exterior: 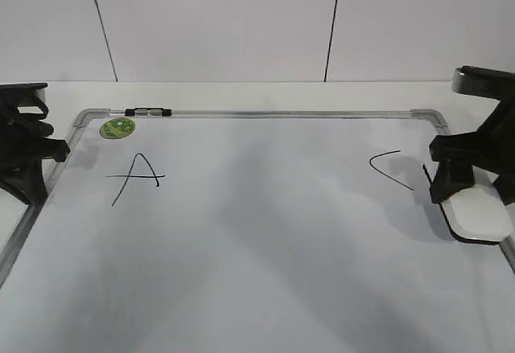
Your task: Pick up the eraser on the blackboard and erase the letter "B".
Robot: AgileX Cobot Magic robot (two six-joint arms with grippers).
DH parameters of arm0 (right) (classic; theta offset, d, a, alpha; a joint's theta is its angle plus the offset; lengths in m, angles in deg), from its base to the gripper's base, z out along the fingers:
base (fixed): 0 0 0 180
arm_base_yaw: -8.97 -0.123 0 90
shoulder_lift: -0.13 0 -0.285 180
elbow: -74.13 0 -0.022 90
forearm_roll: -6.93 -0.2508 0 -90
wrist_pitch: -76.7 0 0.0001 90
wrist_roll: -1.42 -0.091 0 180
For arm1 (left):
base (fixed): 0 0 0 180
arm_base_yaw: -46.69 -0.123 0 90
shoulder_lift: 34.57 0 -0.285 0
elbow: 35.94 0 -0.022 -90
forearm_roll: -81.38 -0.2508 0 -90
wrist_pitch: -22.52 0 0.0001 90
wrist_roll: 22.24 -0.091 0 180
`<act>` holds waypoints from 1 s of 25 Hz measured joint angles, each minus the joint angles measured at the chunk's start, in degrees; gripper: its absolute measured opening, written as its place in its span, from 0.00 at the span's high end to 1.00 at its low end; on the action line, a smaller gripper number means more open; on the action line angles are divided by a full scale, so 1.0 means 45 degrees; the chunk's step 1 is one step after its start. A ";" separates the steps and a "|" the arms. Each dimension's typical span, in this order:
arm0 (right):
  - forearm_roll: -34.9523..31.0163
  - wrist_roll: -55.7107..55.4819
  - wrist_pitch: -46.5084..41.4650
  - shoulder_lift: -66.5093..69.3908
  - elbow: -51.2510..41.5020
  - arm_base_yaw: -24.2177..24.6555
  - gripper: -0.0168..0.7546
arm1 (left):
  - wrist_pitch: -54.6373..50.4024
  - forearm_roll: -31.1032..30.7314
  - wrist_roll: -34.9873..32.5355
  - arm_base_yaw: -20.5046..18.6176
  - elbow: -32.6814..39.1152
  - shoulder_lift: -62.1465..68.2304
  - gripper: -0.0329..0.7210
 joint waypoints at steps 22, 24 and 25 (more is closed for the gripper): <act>0.0587 0.0561 0.0361 0.1497 0.0545 0.0731 0.27 | -0.0020 0.0025 0.0000 0.0000 0.0000 0.0000 0.91; 0.0617 0.0561 0.0393 0.1695 0.0693 0.0731 0.27 | -0.0020 0.0025 0.0000 0.0000 0.0000 0.0000 0.91; 0.0646 0.0629 0.0421 0.1803 0.0748 0.0731 0.27 | -0.0020 0.0025 0.0000 0.0000 0.0000 0.0000 0.91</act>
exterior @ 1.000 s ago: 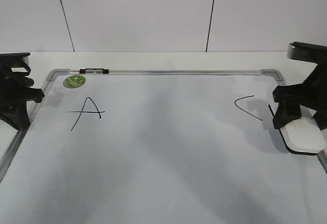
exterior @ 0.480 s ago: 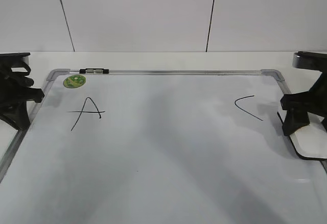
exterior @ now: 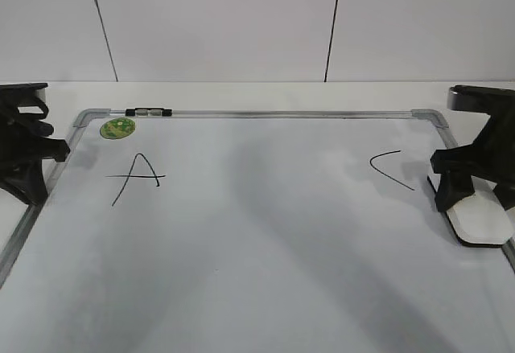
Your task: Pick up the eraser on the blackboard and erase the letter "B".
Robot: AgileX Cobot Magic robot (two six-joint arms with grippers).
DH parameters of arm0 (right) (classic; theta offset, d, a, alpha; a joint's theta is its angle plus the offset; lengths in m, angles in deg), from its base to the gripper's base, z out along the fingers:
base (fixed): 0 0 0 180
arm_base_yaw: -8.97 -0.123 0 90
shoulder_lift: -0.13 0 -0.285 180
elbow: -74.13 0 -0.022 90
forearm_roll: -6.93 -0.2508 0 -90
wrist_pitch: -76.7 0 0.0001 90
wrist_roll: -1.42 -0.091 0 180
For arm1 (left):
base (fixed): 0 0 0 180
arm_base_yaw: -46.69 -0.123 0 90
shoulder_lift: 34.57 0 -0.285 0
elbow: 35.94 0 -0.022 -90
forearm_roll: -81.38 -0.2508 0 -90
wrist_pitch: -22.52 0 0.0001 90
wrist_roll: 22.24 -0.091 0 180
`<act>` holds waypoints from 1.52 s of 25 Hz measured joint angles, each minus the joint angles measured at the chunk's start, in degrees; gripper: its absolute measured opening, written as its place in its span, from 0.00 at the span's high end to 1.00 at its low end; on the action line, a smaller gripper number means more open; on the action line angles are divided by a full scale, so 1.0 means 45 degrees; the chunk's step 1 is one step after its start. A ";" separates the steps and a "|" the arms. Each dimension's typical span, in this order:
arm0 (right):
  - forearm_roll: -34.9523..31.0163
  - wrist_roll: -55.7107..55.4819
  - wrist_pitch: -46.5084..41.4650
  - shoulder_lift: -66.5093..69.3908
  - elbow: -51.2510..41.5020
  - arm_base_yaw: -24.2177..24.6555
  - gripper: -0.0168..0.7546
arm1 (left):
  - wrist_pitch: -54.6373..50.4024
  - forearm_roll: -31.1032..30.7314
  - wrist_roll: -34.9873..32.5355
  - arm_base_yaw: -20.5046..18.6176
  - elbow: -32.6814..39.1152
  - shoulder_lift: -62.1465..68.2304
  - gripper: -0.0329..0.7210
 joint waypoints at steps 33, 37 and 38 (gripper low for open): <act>0.0045 0.0265 -0.3591 0.0301 0.2737 0.0000 0.15 | -0.0038 0.0023 0.0000 0.0000 -0.0005 0.0000 0.91; -0.0104 0.0265 -0.4582 0.0301 0.3617 0.0000 0.20 | -0.0038 0.0023 0.0000 0.0000 -0.0005 0.0000 0.91; -0.0231 0.0265 -0.4647 0.0301 0.3792 0.0000 0.22 | -0.0038 0.0023 0.0000 0.0000 -0.0005 0.0000 0.90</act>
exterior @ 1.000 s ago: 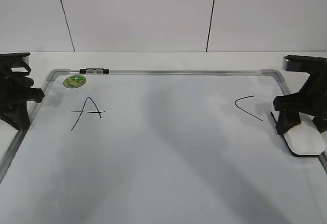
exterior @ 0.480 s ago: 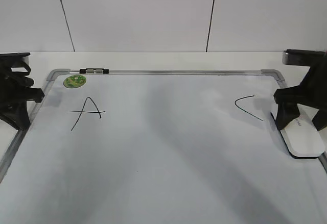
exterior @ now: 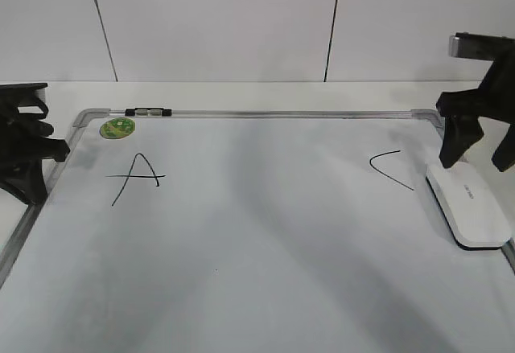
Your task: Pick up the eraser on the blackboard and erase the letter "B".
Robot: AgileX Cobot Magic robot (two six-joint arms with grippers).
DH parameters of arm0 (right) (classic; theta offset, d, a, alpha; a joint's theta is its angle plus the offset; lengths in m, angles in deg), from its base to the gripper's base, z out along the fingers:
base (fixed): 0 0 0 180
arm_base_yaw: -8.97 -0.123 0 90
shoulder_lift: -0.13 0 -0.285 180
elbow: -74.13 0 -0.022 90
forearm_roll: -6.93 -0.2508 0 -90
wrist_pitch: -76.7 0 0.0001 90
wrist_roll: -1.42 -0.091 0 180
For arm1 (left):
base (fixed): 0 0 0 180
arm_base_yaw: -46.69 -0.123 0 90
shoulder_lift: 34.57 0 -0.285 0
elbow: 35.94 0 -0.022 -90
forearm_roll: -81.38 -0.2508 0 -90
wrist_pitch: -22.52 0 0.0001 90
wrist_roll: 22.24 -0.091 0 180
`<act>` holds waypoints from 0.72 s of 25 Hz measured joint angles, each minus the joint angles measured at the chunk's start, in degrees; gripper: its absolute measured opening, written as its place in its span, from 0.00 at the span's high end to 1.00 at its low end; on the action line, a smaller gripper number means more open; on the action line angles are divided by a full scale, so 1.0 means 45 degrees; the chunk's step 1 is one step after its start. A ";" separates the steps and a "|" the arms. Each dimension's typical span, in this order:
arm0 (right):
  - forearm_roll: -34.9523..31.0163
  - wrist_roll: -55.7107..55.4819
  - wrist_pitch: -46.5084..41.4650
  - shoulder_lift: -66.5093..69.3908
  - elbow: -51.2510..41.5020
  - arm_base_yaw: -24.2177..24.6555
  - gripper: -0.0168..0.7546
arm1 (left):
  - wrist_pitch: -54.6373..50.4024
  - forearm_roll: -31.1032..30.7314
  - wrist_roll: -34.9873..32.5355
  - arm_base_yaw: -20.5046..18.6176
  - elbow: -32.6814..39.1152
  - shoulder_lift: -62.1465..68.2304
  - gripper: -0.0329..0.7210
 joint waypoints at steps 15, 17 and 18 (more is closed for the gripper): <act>-0.0631 0.0009 -0.0140 -0.0451 0.0315 0.0000 0.29 | -0.0284 -0.0529 -0.0167 0.0000 -0.0090 -0.0335 0.60; -0.0727 0.0009 -0.0160 -0.0838 0.0315 0.0000 0.29 | -0.0663 -0.0537 -0.0167 0.0000 -0.0307 -0.0789 0.59; -0.0810 0.0009 -0.0160 -0.1028 0.0315 0.0000 0.29 | -0.0839 -0.0560 -0.0167 0.0000 -0.0458 -0.1016 0.59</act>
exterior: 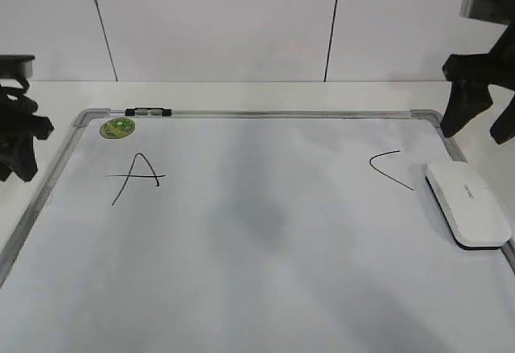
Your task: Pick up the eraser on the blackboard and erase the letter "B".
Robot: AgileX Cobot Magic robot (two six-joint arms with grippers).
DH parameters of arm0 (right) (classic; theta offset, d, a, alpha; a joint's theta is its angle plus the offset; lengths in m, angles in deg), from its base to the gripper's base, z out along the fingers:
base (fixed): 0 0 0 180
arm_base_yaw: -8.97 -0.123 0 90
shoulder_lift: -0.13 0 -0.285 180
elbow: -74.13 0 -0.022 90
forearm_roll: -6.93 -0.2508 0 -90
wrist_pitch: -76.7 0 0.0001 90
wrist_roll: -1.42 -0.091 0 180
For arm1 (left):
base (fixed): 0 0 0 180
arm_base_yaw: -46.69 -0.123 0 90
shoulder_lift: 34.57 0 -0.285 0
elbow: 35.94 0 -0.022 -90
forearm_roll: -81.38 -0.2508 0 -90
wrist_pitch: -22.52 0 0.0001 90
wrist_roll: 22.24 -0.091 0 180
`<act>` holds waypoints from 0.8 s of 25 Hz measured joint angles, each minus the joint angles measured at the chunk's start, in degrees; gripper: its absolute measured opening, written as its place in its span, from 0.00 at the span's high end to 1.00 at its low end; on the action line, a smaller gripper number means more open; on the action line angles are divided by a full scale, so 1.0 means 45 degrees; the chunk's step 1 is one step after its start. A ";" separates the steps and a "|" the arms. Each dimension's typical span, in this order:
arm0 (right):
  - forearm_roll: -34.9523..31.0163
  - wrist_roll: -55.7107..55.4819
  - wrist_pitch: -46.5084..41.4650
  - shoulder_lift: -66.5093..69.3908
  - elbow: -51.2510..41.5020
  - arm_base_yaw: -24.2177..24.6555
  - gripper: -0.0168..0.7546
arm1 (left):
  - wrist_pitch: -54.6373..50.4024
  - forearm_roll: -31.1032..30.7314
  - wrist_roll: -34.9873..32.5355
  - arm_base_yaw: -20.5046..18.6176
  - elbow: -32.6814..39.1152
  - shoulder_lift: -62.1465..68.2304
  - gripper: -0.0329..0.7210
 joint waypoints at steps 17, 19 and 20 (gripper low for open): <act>-0.0274 0.0000 -0.0219 -0.6769 -0.2609 0.0000 0.29 | -0.2923 -0.0312 -0.0049 0.0000 -0.0053 -0.4906 0.64; -0.0250 0.0000 -0.0274 -0.7791 -0.2992 0.0000 0.29 | -0.2939 -0.0312 -0.0049 0.0000 0.0503 -0.5806 0.64; -0.0202 0.0000 -0.0297 -0.8295 -0.3162 0.0000 0.29 | -0.2953 -0.0312 -0.0049 0.0000 0.0863 -0.6347 0.64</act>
